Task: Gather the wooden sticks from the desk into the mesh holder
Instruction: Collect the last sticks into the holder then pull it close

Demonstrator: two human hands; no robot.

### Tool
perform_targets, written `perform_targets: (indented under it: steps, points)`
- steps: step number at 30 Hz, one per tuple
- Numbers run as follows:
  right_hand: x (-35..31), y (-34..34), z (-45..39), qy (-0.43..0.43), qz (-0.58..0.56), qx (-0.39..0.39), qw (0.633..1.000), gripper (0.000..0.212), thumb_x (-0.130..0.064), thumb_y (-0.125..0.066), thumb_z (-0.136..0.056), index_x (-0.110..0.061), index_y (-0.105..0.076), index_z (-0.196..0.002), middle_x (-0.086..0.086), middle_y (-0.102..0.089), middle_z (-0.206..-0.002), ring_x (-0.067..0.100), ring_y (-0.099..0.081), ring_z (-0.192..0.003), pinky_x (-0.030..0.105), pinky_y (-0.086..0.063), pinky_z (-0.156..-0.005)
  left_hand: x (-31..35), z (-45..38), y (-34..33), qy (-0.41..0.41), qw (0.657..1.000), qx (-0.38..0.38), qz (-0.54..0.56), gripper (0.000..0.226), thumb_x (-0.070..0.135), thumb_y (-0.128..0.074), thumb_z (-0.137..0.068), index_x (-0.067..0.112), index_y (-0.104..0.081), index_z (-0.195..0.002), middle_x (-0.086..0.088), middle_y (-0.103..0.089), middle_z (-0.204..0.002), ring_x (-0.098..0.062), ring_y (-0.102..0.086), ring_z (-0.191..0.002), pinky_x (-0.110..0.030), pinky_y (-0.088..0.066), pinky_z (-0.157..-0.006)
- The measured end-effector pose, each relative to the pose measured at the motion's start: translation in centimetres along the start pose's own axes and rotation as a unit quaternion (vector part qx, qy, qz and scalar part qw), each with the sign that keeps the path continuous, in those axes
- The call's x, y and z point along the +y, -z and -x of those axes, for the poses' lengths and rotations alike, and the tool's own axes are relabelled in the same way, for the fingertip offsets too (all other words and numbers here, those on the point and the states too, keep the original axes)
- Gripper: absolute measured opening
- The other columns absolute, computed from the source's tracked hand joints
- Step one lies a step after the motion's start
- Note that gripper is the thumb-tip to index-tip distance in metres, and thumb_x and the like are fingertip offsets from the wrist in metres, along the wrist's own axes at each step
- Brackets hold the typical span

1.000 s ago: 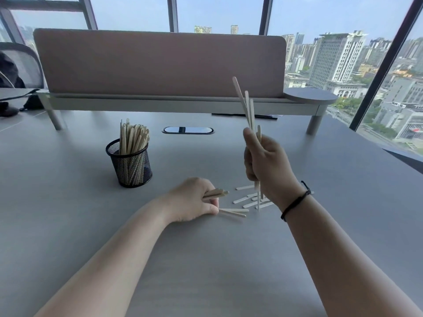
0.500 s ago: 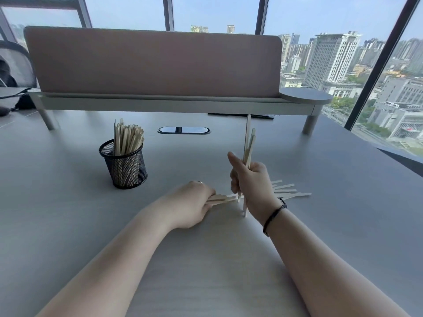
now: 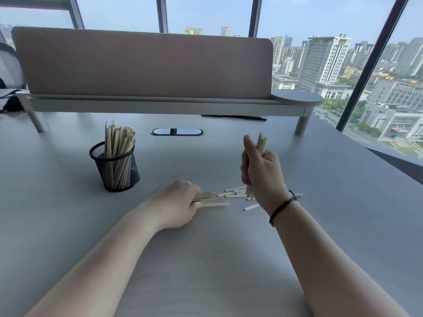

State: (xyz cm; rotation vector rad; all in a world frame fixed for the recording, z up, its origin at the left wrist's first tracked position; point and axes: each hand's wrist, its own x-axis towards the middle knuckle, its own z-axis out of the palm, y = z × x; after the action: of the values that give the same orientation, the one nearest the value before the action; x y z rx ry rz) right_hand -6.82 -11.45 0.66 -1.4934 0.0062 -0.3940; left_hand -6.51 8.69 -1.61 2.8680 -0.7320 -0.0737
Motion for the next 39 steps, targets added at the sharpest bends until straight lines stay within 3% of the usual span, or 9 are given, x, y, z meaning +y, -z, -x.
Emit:
perform_targets:
  steps: [3,6,9,12,19,25,29,33,39]
  points:
    - [-0.5,3.0,-1.3,0.084,0.235,0.001,0.968,0.050,-0.044,-0.062,-0.094,-0.017,-0.048,-0.053,-0.005,-0.044,-0.044,0.009,-0.038,-0.041,0.026,-0.032,-0.049,0.0,0.0,0.1,0.003,1.000,0.022,-0.001,0.012,0.034,-0.046,-0.102,0.026,-0.055,-0.098,0.005,-0.060,-0.108,-0.026,-0.060,-0.099,-0.038,-0.049,-0.081]
    - [0.5,5.7,-1.7,0.064,0.499,-0.087,0.860,0.039,-0.067,-0.066,-0.077,-0.029,-0.062,-0.072,-0.010,-0.061,-0.067,0.007,-0.058,-0.064,0.029,-0.046,-0.063,-0.2,-0.1,0.1,0.011,0.997,0.070,0.037,0.008,0.026,-0.047,-0.100,0.030,-0.055,-0.103,0.008,-0.066,-0.103,-0.026,-0.062,-0.093,-0.038,-0.050,-0.077]
    - [1.2,7.7,-1.7,0.013,0.567,-0.180,0.804,0.076,-0.088,-0.064,-0.052,-0.037,-0.067,-0.109,-0.014,-0.060,-0.103,0.013,-0.061,-0.094,0.036,-0.051,-0.084,-0.5,-0.4,-0.1,0.012,0.988,0.133,0.083,0.016,0.022,-0.049,-0.100,0.034,-0.050,-0.090,0.013,-0.068,-0.084,-0.022,-0.062,-0.078,-0.036,-0.048,-0.068]
    - [1.4,9.3,-1.9,0.019,0.585,-0.236,0.776,0.089,-0.091,-0.065,-0.043,-0.037,-0.065,-0.113,-0.010,-0.054,-0.114,0.015,-0.060,-0.098,0.036,-0.051,-0.090,-0.7,-0.7,-0.5,-0.003,0.967,0.203,0.156,0.027,0.029,-0.052,-0.102,0.033,-0.048,-0.075,0.013,-0.064,-0.067,-0.016,-0.060,-0.064,-0.037,-0.049,-0.065]
    - [1.7,9.0,-1.9,0.011,0.576,-0.244,0.780,0.045,-0.066,-0.076,-0.069,-0.040,-0.072,-0.106,-0.009,-0.058,-0.107,0.015,-0.060,-0.096,0.038,-0.051,-0.089,0.4,-0.9,-0.3,-0.013,0.879,0.307,0.364,0.059,0.057,-0.059,-0.095,0.009,-0.056,-0.060,0.003,-0.057,-0.052,-0.008,-0.050,-0.046,-0.021,-0.038,-0.051]
    - [2.0,7.5,-1.7,0.007,0.568,-0.228,0.790,0.023,-0.047,-0.080,-0.074,-0.031,-0.074,-0.090,-0.013,-0.067,-0.089,0.013,-0.064,-0.087,0.035,-0.055,-0.083,1.0,-1.2,0.3,0.078,0.701,0.290,0.647,0.061,0.062,-0.061,-0.089,0.023,-0.041,-0.047,0.001,-0.046,-0.044,-0.013,-0.033,-0.041,-0.021,-0.026,-0.043]
    - [1.6,7.0,-1.6,-0.021,0.558,-0.252,0.791,0.023,-0.040,-0.082,-0.076,-0.023,-0.075,-0.090,-0.001,-0.074,-0.091,0.018,-0.068,-0.086,0.032,-0.056,-0.081,1.3,-1.5,-0.1,0.115,0.628,0.295,0.711,0.065,0.065,-0.063,-0.085,0.026,-0.032,-0.044,0.005,-0.029,-0.042,-0.014,-0.030,-0.043,-0.030,-0.027,-0.053]
    - [1.3,5.8,-1.2,-0.028,0.565,-0.277,0.777,0.025,-0.041,-0.080,-0.077,-0.019,-0.077,-0.088,0.005,-0.074,-0.086,0.021,-0.067,-0.081,0.030,-0.052,-0.069,1.6,-1.7,-0.4,0.104,0.630,0.325,0.697,0.061,0.061,-0.062,-0.081,0.025,-0.031,-0.042,0.004,-0.024,-0.043,-0.018,-0.034,-0.043,-0.029,-0.033,-0.052]
    - [1.5,3.8,-0.2,-0.014,0.561,-0.284,0.778,0.016,-0.033,-0.073,-0.082,-0.018,-0.072,-0.078,0.004,-0.067,-0.074,0.020,-0.060,-0.070,0.025,-0.041,-0.056,2.5,-1.2,-0.4,0.038,0.690,0.305,0.655,0.056,0.055,-0.058,-0.086,0.025,-0.028,-0.050,0.006,-0.024,-0.044,-0.011,-0.019,-0.039,-0.028,-0.012,-0.045]
